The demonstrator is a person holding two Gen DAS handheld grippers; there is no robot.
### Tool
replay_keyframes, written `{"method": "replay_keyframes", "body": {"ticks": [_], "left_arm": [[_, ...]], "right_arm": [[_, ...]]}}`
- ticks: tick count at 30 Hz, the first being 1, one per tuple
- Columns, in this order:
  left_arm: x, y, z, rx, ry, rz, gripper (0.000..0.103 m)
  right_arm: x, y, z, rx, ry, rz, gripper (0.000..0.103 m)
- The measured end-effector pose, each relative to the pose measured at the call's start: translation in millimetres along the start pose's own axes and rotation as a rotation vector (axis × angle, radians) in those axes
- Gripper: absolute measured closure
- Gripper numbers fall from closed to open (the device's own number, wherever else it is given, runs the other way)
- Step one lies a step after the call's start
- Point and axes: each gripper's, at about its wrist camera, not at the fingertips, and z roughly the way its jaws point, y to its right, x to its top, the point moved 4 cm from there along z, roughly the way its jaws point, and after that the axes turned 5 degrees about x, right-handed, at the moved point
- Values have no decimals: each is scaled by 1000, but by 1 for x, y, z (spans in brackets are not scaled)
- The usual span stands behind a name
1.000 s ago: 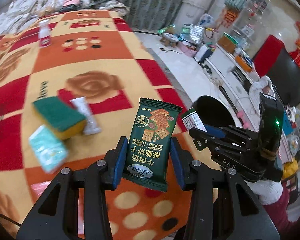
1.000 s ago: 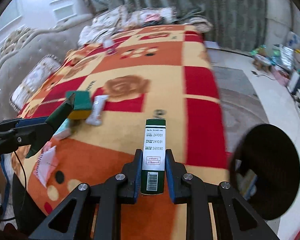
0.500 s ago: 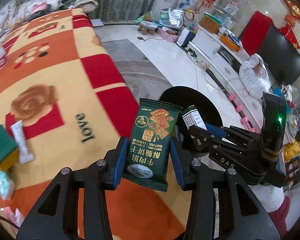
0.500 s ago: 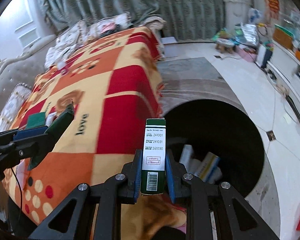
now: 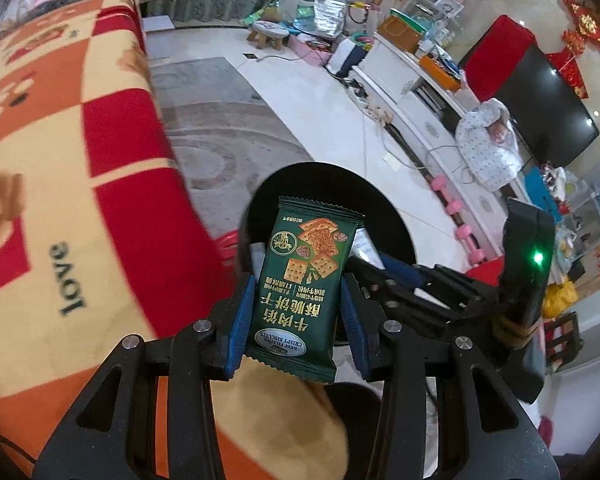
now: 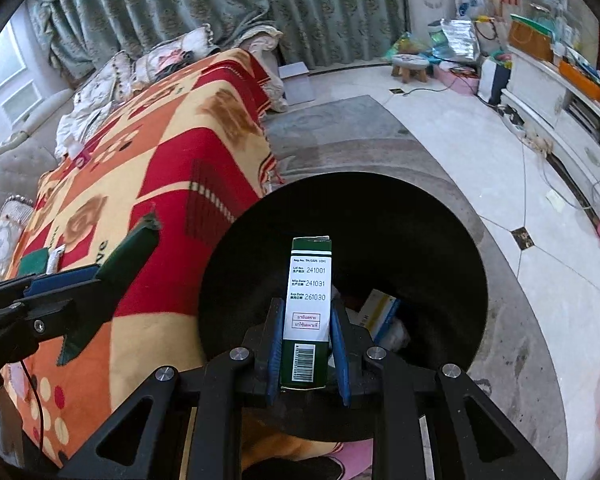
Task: Collect trash
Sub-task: 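Carry the snack packet and tube box over the black bin and open both grippers, then move both empty grippers back over the trash on the blanket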
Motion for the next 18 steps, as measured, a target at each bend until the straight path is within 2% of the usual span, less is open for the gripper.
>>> {"method": "replay_keyframes", "body": {"ticks": [3, 4, 5, 11, 18], "left_arm": [[3, 0, 6, -27, -5, -23, 62], [3, 0, 7, -37, -10, -30, 61], [3, -1, 7, -42, -15, -36, 60], [-3, -3, 1, -14, -18, -40, 58], [-4, -14, -11, 47, -5, -48, 58]], "right_arm": [[0, 6, 1, -28, -5, 19, 76], [-1, 8, 0, -34, -1, 25, 66], [-2, 11, -1, -37, 3, 34, 62], [-6, 17, -5, -25, -6, 60, 62], [-7, 2, -5, -9, -7, 39, 62]]}}
